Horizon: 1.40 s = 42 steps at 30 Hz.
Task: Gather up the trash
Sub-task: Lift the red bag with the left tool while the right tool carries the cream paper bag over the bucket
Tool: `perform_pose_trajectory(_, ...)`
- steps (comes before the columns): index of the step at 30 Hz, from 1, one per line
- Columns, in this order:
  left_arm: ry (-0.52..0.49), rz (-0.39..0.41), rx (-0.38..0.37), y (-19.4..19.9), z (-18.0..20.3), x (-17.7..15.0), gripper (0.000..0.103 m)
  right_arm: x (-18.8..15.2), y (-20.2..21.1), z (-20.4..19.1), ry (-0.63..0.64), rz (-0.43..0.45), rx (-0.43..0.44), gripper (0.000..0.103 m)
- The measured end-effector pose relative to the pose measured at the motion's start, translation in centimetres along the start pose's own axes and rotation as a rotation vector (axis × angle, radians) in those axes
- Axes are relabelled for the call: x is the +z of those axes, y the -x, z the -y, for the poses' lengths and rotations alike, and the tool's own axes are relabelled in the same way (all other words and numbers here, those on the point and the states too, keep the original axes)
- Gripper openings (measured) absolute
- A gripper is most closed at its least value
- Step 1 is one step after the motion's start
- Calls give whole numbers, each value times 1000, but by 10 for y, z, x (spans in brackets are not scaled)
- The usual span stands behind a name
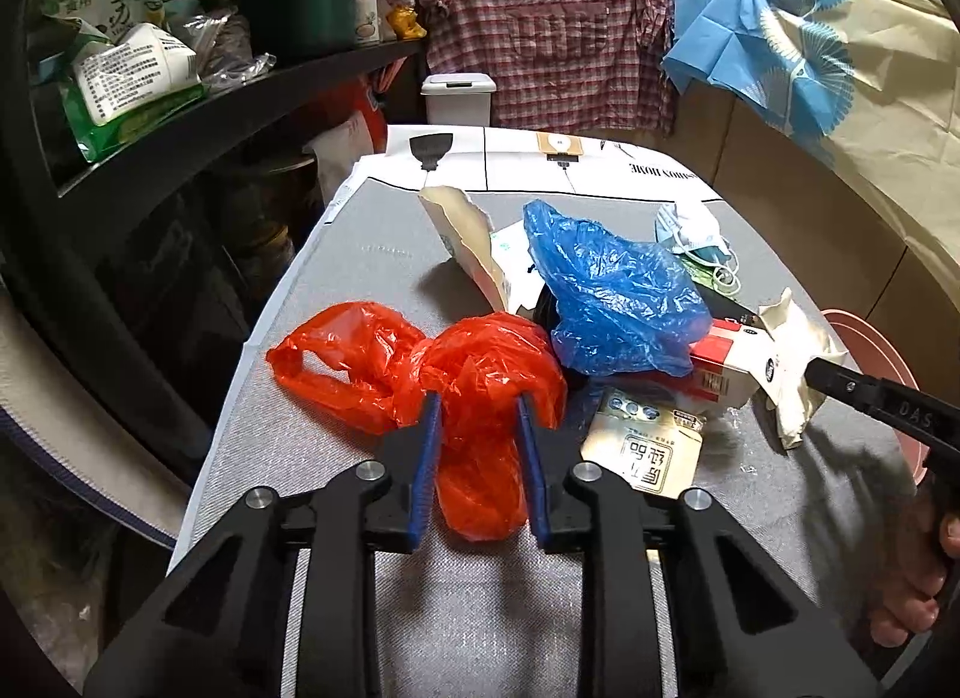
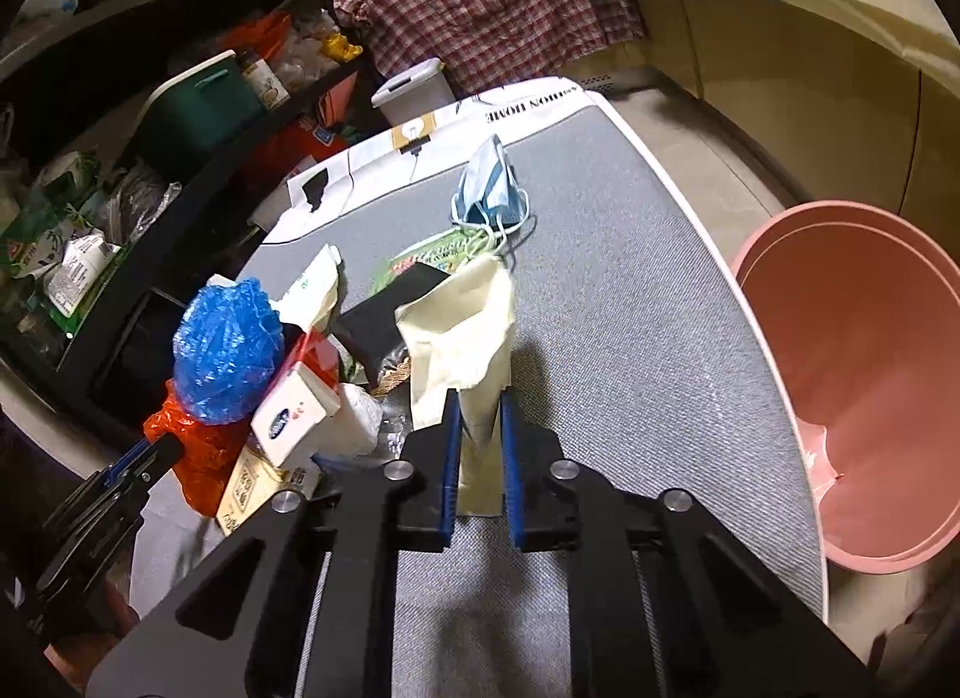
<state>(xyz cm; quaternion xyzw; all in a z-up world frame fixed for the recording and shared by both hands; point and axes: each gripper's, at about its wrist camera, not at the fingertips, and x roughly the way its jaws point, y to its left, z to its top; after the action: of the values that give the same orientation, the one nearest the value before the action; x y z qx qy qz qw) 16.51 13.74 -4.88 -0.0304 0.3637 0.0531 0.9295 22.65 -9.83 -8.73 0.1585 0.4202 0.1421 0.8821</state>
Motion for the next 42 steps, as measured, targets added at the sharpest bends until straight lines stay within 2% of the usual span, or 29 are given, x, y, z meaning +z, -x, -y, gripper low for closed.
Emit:
perform_pose_trajectory(12, 9, 60, 28, 47, -2, 9, 20, 4, 61, -2, 69, 91, -15, 9)
perform_pose_trajectory(20, 36, 115, 11, 82, 0, 18, 20, 13, 110, -1, 106, 129, -52, 9)
perform_pose_trajectory(29, -7, 163, -52, 105, 36, 26, 20, 30, 156, 20, 157, 191, -116, 9)
perform_pose_trajectory(42, -57, 171, -120, 106, 81, 34, 20, 55, 198, 73, 153, 264, -206, 9)
